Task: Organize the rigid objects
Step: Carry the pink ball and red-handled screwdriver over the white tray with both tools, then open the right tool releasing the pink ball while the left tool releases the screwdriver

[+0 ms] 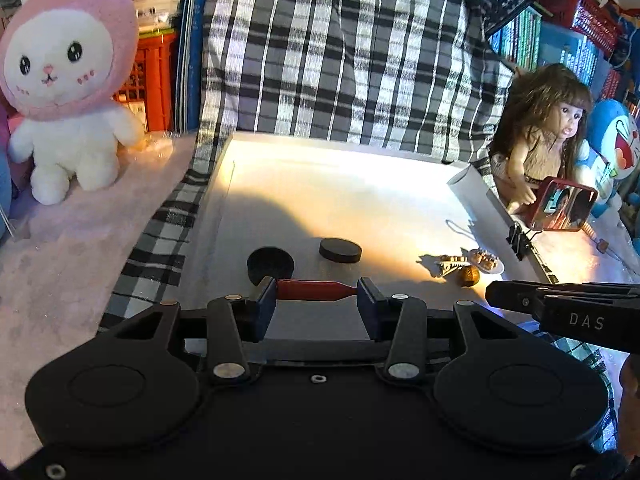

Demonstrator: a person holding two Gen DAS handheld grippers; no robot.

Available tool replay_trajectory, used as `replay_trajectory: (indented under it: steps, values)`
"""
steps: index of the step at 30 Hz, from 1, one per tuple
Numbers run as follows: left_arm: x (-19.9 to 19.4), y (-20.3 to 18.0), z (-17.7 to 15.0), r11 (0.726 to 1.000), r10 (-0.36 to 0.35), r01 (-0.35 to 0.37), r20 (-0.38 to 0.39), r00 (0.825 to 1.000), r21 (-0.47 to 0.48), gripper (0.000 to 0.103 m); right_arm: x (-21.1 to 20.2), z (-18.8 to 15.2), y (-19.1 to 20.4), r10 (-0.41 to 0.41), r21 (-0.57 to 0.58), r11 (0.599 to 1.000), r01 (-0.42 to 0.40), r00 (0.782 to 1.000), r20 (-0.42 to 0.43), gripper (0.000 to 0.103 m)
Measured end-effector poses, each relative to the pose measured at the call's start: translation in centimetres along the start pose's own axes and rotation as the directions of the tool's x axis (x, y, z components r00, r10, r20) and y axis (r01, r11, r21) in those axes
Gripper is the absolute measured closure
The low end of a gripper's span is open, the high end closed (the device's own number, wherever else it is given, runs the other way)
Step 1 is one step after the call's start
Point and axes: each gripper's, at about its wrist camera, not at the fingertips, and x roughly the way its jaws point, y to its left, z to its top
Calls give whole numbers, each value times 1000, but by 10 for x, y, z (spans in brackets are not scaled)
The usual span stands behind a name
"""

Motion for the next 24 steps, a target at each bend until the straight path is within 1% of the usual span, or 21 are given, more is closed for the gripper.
replay_trajectory:
  steps: [8,16,24]
  values:
    - [17,2,-1,1000,13,-13,-44,999,-1,61,14,0,2,-25,-18,1000,25,999,-28,76]
    - [34,1,2,1000,22,-22,-52,998,5,61,27,6,4,-40,-15,999,40,999,-29,76]
    - [46,-3,11,999,35,-35,-34,999,12,61,38,12,3,-66,-19,998,65,997,-27,76]
